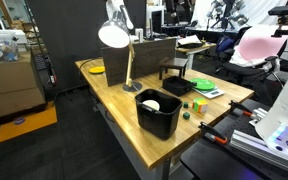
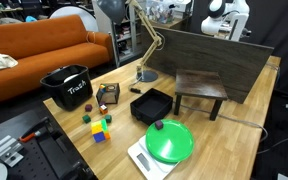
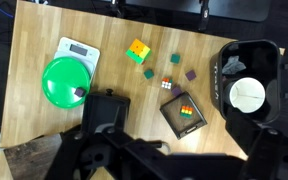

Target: Pick the Rubik's cube on the object and put it on the table

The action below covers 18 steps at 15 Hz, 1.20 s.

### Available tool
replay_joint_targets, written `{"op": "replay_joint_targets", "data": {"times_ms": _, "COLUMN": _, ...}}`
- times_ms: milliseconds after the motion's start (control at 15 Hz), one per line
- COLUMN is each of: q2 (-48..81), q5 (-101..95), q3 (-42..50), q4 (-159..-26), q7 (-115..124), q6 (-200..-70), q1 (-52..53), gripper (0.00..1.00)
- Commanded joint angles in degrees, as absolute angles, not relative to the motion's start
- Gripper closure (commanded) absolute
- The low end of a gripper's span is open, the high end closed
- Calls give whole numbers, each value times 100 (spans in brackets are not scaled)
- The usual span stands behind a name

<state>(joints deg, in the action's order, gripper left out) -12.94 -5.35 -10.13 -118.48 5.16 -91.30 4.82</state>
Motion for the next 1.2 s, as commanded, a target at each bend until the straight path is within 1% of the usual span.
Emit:
{"op": "replay_joint_targets", "data": {"times_ms": 0, "q2": -1347, "q5": -447, "q3": -1006, "q4": -12103, "q7": 569, "q6": -9037, "q1": 643, "gripper": 0}}
{"op": "replay_joint_targets", "data": {"times_ms": 800, "q2": -1314, "q5": -440, "q3": -1002, "q4": -12230, "q7": 536, "q6": -9100, "q1": 779, "gripper": 0}}
{"op": "replay_joint_targets", "data": {"times_ms": 1133, "q2": -1213, "q5": -11, "q3": -857, "q4": -12563, "q7": 282, "q6": -9644, "q1": 770, "gripper": 0}}
